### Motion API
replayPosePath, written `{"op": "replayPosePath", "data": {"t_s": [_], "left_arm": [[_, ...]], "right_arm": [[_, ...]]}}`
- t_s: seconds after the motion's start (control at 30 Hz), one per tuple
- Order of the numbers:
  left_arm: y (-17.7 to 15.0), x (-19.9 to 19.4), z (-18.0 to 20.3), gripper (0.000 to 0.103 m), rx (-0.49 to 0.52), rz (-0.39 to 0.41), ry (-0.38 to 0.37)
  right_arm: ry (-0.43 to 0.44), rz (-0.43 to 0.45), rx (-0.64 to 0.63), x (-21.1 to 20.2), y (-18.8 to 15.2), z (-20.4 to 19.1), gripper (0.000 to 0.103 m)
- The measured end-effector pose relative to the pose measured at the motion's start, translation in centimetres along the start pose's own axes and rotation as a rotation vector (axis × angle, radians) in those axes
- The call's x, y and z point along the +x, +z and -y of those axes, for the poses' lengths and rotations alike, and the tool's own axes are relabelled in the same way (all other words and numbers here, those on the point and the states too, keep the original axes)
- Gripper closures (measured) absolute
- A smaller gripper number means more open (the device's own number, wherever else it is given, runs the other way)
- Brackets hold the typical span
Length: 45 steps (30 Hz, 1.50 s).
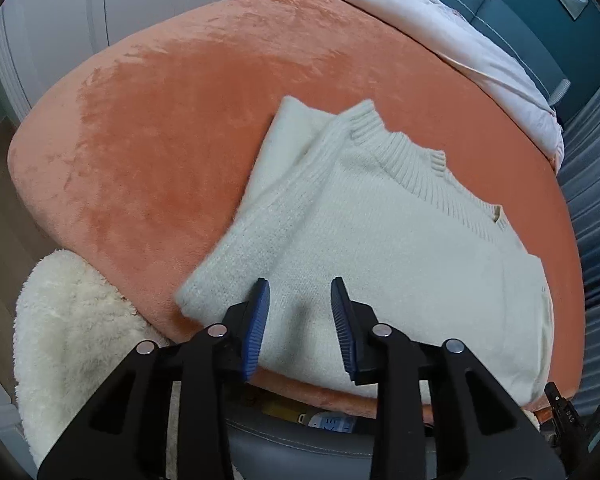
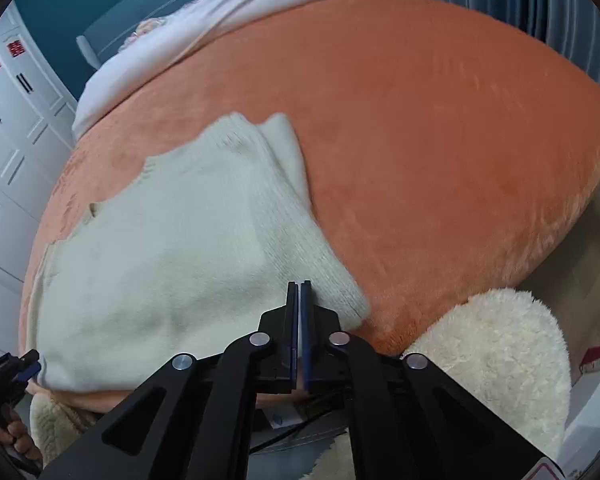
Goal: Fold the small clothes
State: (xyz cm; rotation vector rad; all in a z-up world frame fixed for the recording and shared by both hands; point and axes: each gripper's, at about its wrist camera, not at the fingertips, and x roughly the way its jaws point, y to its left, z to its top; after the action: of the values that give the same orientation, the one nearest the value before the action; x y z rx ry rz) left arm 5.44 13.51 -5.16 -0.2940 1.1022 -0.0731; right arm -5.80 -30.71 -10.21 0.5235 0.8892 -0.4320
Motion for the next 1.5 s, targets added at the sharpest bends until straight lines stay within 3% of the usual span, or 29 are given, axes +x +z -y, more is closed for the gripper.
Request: {"op": "replayPosePath", "data": {"t_s": [0.1,0.2,0.27,0.4,0.47,0.57,0.63,0.7,0.9,1.0,1.13,1.27,1.43,1.5], "left_arm": [[-0.1,0.8,-0.4,0.064,0.041,-0.007,0.076],[-0.9,2.7,-1.4,0.066,0.041,-0.058,0.114],[-1.4,2.1,-1.2,0.066,0.053,-0.044,0.12],[-1.8,2.5,-1.0,0.065,0.083,-0.047,0.143],[-1.7,2.6,-0.9,0.065,0.085,-0.045,0.15],[-1.8,2.7,-0.7,0.065,0.101,-0.042,0.161],[-1.8,2.8,-0.7,0.065,0.108,-0.043,0.159],[-1.8,2.7,-0.7,0.065,0.112,-0.045,0.155],[-1.7,2.9,-0.7,0.064,0.109,-0.042,0.153],[-1.8,2.8,-0.7,0.064,0.11,-0.042,0.149],[-1.6,2.0,-1.7,0.064,0.041,-0.036,0.081],[-1.1,0.2,-3.4,0.064,-0.054,-0.015,0.014],[1.7,-1.9,-2.2,0.044,-0.02,0.078,0.014],[3.6,-1.5,-1.3,0.036,-0.008,0.082,-0.011]], "right_arm": [[-0.043,-0.048,-0.072,0.9,-0.4,-0.4,0.1],[-0.112,-0.199,-0.068,4.3,-1.0,0.1,0.103],[-0.094,-0.143,-0.074,2.6,-0.4,-0.6,0.101],[0.027,-0.046,-0.151,-1.0,0.0,-4.0,0.099],[0.08,-0.057,-0.207,-1.1,-0.7,-6.0,0.099],[0.07,-0.117,-0.316,1.3,-2.4,-8.8,0.099],[0.024,-0.194,-0.36,3.9,-4.1,-9.8,0.099],[0.015,-0.171,-0.37,3.2,-4.0,-10.5,0.098],[0.18,-0.072,-0.421,-2.0,-2.8,-14.5,0.095],[0.228,-0.097,-0.47,-1.2,-3.3,-16.9,0.095],[0.196,-0.206,-0.51,3.6,-4.3,-18.6,0.095],[0.176,-0.188,-0.545,2.9,-4.5,-19.4,0.097],[0.185,-0.083,-0.529,0.1,-3.0,-18.5,0.096],[0.144,-0.037,-0.472,-0.2,-1.2,-16.2,0.088]]}}
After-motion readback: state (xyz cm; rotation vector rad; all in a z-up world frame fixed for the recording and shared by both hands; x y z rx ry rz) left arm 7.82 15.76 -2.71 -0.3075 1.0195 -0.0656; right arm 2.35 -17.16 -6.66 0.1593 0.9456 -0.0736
